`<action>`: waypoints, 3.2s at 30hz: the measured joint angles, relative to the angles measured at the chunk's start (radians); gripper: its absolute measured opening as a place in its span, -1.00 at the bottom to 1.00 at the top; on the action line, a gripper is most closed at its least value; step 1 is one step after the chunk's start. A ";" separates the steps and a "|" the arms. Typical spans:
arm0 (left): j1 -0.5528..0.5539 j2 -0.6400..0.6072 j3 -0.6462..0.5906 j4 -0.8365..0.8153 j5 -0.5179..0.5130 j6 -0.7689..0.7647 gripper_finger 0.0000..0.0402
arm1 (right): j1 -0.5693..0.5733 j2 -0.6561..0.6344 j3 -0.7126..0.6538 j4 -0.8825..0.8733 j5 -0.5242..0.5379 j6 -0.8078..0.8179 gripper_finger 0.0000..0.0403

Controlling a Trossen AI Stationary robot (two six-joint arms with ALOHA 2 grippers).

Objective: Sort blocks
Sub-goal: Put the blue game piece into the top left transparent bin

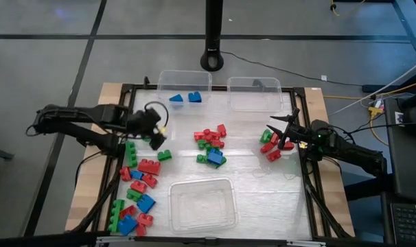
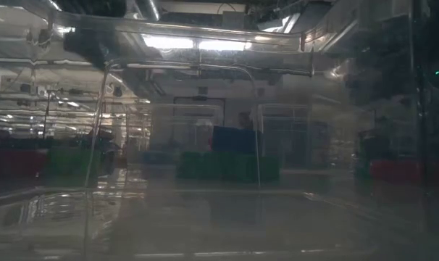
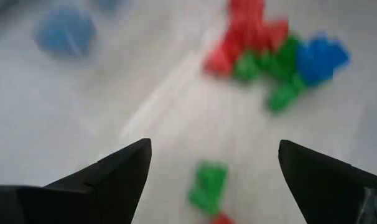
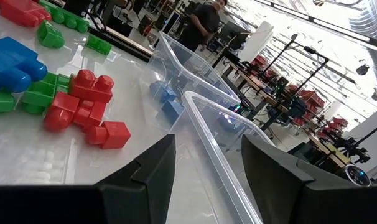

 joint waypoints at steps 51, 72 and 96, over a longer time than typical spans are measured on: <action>-0.707 0.212 -0.307 0.011 0.213 -0.343 0.54 | 0.000 0.000 0.000 0.001 0.000 -0.041 -0.08; -0.707 0.318 -0.369 0.125 0.188 -0.338 0.46 | 0.000 0.000 0.000 0.006 0.000 -0.040 -0.08; -0.706 0.317 -0.379 0.131 0.205 -0.439 -0.13 | 0.000 0.000 0.000 0.008 0.000 -0.040 -0.08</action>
